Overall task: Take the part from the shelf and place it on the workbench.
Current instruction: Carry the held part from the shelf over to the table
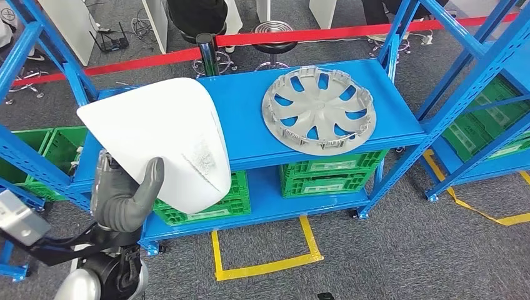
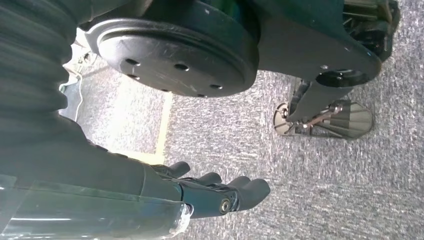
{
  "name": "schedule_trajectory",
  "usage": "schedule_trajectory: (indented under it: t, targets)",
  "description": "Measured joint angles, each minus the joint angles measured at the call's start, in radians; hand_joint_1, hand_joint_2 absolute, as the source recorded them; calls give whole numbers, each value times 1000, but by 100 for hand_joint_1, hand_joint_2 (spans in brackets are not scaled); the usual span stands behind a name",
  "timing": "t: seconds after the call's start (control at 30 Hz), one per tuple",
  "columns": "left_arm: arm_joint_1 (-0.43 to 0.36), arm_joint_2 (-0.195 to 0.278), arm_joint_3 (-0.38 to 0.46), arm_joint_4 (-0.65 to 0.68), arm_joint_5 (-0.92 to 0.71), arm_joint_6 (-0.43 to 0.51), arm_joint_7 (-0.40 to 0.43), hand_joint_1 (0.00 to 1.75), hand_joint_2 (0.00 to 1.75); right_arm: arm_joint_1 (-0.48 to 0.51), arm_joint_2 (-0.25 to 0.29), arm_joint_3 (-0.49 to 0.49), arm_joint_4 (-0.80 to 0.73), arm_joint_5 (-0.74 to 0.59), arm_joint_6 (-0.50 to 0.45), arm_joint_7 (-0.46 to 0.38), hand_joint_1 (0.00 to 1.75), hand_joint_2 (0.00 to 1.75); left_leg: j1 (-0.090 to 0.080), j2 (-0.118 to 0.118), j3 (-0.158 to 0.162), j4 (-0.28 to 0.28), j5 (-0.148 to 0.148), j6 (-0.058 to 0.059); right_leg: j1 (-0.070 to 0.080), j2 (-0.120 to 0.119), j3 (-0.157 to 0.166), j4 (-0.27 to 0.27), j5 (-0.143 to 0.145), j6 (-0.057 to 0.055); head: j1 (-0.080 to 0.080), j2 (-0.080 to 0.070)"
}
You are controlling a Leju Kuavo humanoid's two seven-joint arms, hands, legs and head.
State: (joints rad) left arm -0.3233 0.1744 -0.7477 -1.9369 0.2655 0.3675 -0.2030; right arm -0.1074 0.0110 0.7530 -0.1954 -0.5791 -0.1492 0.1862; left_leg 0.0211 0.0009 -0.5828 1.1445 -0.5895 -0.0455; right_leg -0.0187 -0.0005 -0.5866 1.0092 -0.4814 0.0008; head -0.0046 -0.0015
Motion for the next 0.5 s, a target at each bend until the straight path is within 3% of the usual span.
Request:
schedule_trajectory:
  t: [0.07, 0.1, 0.2, 0.23, 0.3, 0.37, 0.4, 0.43, 0.5]
  targets:
    - [0, 1, -3, -1, 0, 0, 0, 175, 175, -1, 0, 0, 0, 0, 0, 0, 0, 175, -1, -4, 65, -103, 23, 5, 1, 3, -11, 10, 6, 10, -5, 0]
    - [0, 1, -4, -1, 0, 0, 0, 175, 175, -1, 0, 0, 0, 0, 0, 0, 0, 175, -3, -6, 73, -122, 22, 11, 2, 4, -14, 11, 10, 17, -6, 0]
    - [0, 2, -5, -2, 0, 0, 1, 175, 175, 0, 0, 0, 0, 1, 1, -2, 0, 175, -5, -8, 60, -125, 37, 36, 0, 7, -21, 12, 16, 37, -4, 0]
    - [0, 2, -5, -2, 0, 0, 1, 175, 175, 1, 0, 0, 0, 1, 1, -4, 0, 175, -5, -7, 53, -127, 45, 46, -1, 7, -26, 26, -3, 42, -1, 0]
    - [-1, 1, -6, -2, 0, 0, 1, 175, 175, 1, 0, 0, 0, 2, 2, -8, 0, 175, -5, -6, 37, -129, 61, 62, 0, 5, -51, 113, -85, 47, 11, 0]
    - [0, 2, -6, -2, 0, 0, 2, 175, 175, -1, -1, -1, 0, 2, 4, -9, 0, 175, -11, -6, 17, -128, 76, 68, 2, 5, -76, 236, -163, 47, 26, 0]
    - [1, 2, -7, -2, 0, 0, 2, 175, 175, -2, -1, -1, 0, 2, 5, -9, 0, 175, -15, -6, 7, -128, 84, 70, 3, 5, -75, 273, -174, 44, 30, 0]
    - [1, 2, -7, -2, -1, 0, 2, 175, 175, -3, -1, -1, 0, 2, 5, -9, 0, 175, -19, -7, -3, -127, 92, 71, 4, 5, -60, 275, -164, 40, 33, 0]
    - [3, 3, -8, -3, -5, 1, 3, 175, 175, -3, -2, 0, 0, 2, 5, -10, 0, 175, -27, -8, -18, -127, 105, 72, 11, 5, 16, 177, -110, 22, 40, 0]
